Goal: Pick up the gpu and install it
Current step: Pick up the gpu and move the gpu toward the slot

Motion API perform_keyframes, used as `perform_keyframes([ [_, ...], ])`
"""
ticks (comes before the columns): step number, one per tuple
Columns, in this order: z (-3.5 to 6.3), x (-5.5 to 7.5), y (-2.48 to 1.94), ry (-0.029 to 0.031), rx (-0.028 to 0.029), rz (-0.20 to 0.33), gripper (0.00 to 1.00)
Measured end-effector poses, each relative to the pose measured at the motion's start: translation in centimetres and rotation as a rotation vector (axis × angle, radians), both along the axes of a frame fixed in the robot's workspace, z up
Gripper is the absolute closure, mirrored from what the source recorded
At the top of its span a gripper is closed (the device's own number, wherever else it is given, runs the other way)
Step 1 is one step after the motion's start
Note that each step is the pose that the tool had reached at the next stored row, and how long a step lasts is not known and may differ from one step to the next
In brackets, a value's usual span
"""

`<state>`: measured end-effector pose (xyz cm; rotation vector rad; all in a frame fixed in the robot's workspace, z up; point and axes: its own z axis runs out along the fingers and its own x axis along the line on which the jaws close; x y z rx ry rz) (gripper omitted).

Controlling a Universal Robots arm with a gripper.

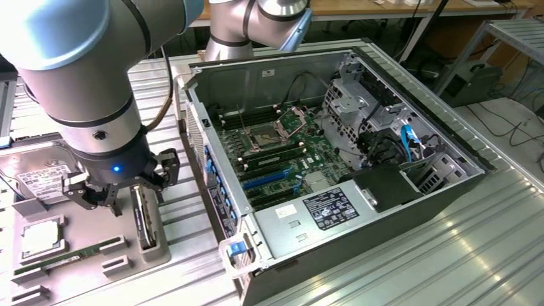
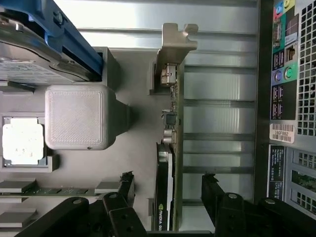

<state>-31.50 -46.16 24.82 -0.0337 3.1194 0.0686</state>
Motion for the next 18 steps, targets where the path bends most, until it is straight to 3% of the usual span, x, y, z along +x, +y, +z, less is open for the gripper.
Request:
perform_keyframes([
  [13,-2.37,0.0,0.37,0.0,0.0,0.0,0.34],
  [18,-2.41,0.0,0.37,0.0001,-0.002,0.0,0.34],
])
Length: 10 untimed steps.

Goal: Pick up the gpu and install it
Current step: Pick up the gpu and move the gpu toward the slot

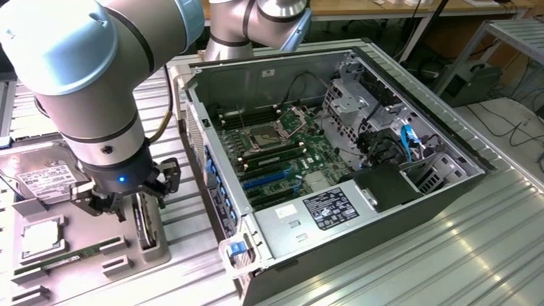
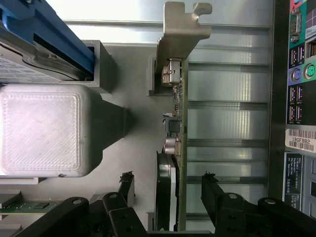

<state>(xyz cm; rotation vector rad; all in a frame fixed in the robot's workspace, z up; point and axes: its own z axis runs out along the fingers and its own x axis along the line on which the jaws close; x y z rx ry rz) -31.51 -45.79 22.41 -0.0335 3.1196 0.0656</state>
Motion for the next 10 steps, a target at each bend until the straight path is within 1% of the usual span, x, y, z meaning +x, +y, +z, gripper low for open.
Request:
perform_keyframes([
  [6,0.0,0.0,0.0,0.0,0.0,0.0,0.35],
  [7,0.0,0.0,0.0,0.0,0.0,0.0,0.42],
  [10,0.0,0.0,0.0,0.0,0.0001,0.0,0.42],
])
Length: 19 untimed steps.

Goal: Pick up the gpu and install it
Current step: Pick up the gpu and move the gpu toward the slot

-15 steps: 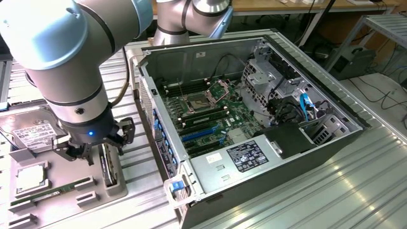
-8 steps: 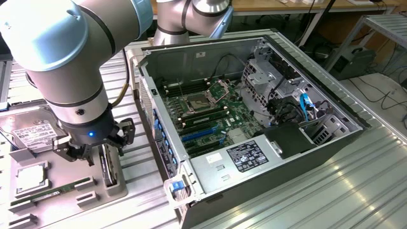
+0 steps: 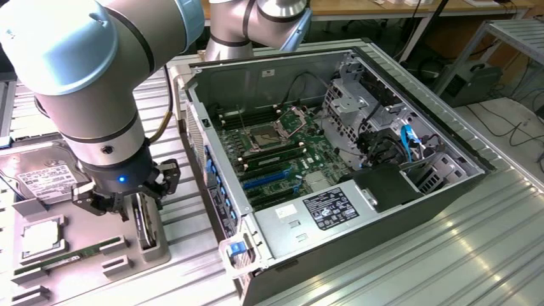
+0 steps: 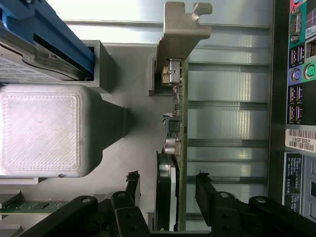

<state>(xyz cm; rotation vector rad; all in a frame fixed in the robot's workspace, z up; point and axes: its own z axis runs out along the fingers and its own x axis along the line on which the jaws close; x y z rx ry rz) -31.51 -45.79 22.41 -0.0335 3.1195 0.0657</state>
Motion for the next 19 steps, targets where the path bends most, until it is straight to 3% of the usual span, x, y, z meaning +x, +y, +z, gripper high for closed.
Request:
perform_keyframes([
  [3,0.0,0.0,0.0,0.0,0.0,0.0,0.44],
  [4,0.0,0.0,0.0,0.0,0.0,0.0,0.51],
  [9,0.0,0.0,0.0,0.0,0.0,0.0,0.53],
  [10,0.0,0.0,0.0,0.0,0.0,0.0,0.6],
  [19,-0.01,-0.23,0.0,-0.0001,-0.0001,0.0,0.6],
])
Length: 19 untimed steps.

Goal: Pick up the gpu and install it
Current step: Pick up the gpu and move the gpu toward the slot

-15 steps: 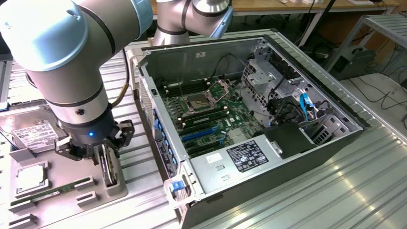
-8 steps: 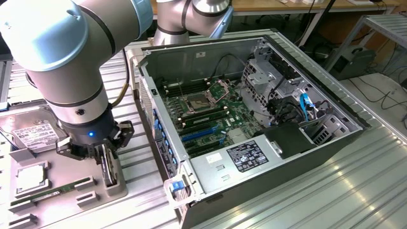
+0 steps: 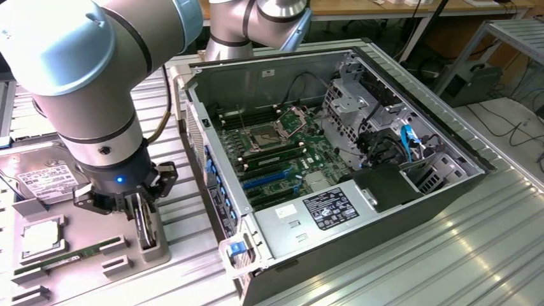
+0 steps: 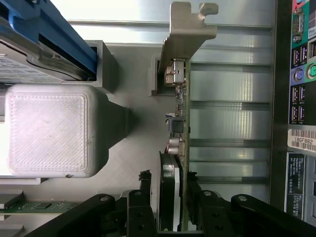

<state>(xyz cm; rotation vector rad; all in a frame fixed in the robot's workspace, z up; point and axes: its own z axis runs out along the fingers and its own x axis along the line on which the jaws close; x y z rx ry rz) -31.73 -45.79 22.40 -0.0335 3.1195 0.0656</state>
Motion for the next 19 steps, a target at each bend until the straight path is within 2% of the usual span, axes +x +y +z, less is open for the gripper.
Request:
perform_keyframes([
  [6,-0.1,0.0,0.0,0.0,-0.0028,0.0,0.61],
  [7,-0.1,0.0,0.0,-0.0001,-0.0029,0.0,0.69],
  [19,-0.18,0.23,0.0,-0.0001,-0.003,-0.001,0.69],
])
